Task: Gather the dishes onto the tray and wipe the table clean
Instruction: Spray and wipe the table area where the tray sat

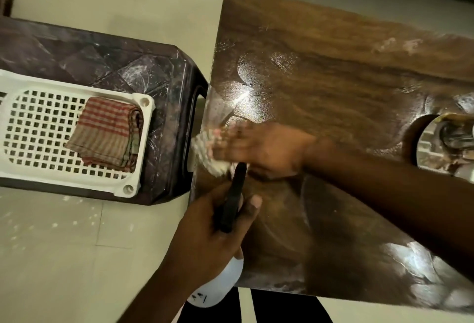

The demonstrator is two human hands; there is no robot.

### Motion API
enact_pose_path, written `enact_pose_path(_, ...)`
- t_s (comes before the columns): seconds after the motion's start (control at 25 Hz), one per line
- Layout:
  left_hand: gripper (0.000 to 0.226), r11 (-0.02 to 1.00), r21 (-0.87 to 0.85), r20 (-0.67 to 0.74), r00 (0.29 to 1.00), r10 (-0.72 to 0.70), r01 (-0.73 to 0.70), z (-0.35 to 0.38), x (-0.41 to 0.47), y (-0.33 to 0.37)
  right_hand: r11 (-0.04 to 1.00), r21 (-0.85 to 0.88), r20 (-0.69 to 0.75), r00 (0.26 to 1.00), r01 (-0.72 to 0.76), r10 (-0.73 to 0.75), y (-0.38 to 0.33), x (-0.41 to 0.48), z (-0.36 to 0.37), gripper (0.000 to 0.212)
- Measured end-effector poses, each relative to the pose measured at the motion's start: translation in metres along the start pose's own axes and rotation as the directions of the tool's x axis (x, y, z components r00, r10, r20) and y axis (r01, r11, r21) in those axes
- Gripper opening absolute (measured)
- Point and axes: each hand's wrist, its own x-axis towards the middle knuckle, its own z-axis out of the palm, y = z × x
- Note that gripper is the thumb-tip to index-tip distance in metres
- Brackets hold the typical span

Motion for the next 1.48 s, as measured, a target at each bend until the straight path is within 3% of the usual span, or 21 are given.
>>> enact_pose_path(0.04,0.027,1.000,0.014,-0.015,1.000,0.007,-0.006,0.000,-0.002,0.000,0.986,0.004,-0.038,0.985,-0.166,0.166,0.018,0.009,-0.009,0.070)
enact_pose_path(0.12,0.012,1.000,0.005,-0.067,0.998,0.008,-0.008,-0.001,-0.006,0.001,0.859,0.104,-0.142,0.847,-0.501,0.512,0.038,0.032,-0.030,0.069)
enact_pose_path(0.24,0.022,0.999,-0.046,-0.083,0.996,-0.022,0.018,-0.005,-0.010,-0.003,0.667,0.314,-0.189,0.644,-0.676,0.741,0.021,0.063,-0.034,0.070)
enact_pose_path(0.28,0.023,0.999,-0.041,-0.079,0.997,-0.019,0.016,-0.007,-0.012,-0.004,0.690,0.316,-0.198,0.666,-0.651,0.719,0.003,0.064,-0.025,0.070)
enact_pose_path(0.4,0.034,1.000,-0.022,-0.043,0.999,-0.008,0.007,-0.013,-0.013,-0.009,0.937,0.138,-0.243,0.906,-0.321,0.346,-0.064,0.028,0.007,0.058)
enact_pose_path(0.52,0.022,1.000,-0.004,-0.003,1.000,0.016,-0.016,-0.015,-0.012,-0.011,0.992,0.120,-0.067,0.997,0.045,-0.037,-0.089,-0.029,0.034,0.038)
enact_pose_path(0.6,0.008,1.000,0.013,0.083,0.996,0.015,-0.017,-0.012,-0.014,-0.008,0.999,0.051,0.000,1.000,0.016,-0.016,-0.075,-0.070,0.043,0.056)
enact_pose_path(0.68,0.017,0.997,0.075,0.165,0.986,-0.008,-0.004,-0.007,-0.019,-0.008,0.952,0.048,-0.050,0.951,-0.301,0.304,-0.059,-0.109,0.041,0.068)
enact_pose_path(0.76,0.016,0.997,0.077,0.223,0.974,-0.028,0.011,-0.002,-0.024,-0.008,0.732,0.200,-0.174,0.712,-0.651,0.680,-0.052,-0.134,0.039,0.068)
enact_pose_path(0.88,0.025,0.992,0.127,0.248,0.968,-0.034,0.002,0.007,-0.033,-0.012,0.222,0.558,-0.256,0.089,-0.799,0.963,-0.083,-0.110,0.052,0.069)
enact_pose_path(0.92,0.029,0.991,0.135,0.245,0.969,-0.041,0.008,0.010,-0.036,-0.015,0.114,0.627,-0.224,-0.039,-0.771,0.974,-0.104,-0.092,0.063,0.070)
enact_pose_path(0.96,0.031,0.992,0.128,0.242,0.969,-0.049,0.018,0.012,-0.039,-0.020,0.096,0.642,-0.215,-0.059,-0.760,0.975,-0.129,-0.075,0.073,0.071)
enact_pose_path(1.0,0.032,0.992,0.120,0.250,0.967,-0.056,0.027,0.016,-0.042,-0.022,0.170,0.608,-0.238,0.026,-0.776,0.971,-0.156,-0.064,0.085,0.071)
enact_pose_path(1.08,0.036,0.991,0.129,0.246,0.968,-0.051,0.020,0.022,-0.048,-0.024,0.515,0.433,-0.296,0.422,-0.740,0.857,-0.204,-0.062,0.106,0.069)
enact_pose_path(1.16,0.028,0.990,0.137,0.240,0.971,-0.018,-0.016,0.030,-0.059,-0.029,0.838,0.207,-0.236,0.806,-0.505,0.543,-0.220,-0.097,0.116,0.068)
enact_pose_path(1.2,0.025,0.992,0.126,0.247,0.969,-0.004,-0.028,0.035,-0.066,-0.033,0.908,0.121,-0.179,0.891,-0.402,0.418,-0.215,-0.123,0.118,0.069)
enact_pose_path(1.24,0.026,0.993,0.112,0.256,0.967,0.003,-0.033,0.040,-0.073,-0.037,0.917,0.079,-0.138,0.907,-0.391,0.398,-0.208,-0.148,0.117,0.072)
enact_pose_path(1.32,0.040,0.996,0.087,0.265,0.964,-0.005,-0.019,0.046,-0.087,-0.048,0.797,0.133,-0.152,0.783,-0.589,0.604,-0.196,-0.195,0.120,0.075)
enact_pose_path(1.36,0.046,0.997,0.081,0.258,0.966,-0.011,-0.010,0.048,-0.093,-0.053,0.652,0.228,-0.203,0.620,-0.723,0.758,-0.195,-0.212,0.121,0.073)
enact_pose_path(1.4,0.046,0.997,0.077,0.261,0.965,-0.010,-0.010,0.050,-0.099,-0.057,0.447,0.368,-0.245,0.379,-0.815,0.892,-0.200,-0.220,0.121,0.071)
enact_pose_path(1.48,0.039,0.995,0.095,0.271,0.963,-0.015,-0.011,0.056,-0.110,-0.063,0.001,0.635,-0.200,-0.163,-0.772,0.966,-0.221,-0.196,0.126,0.068)
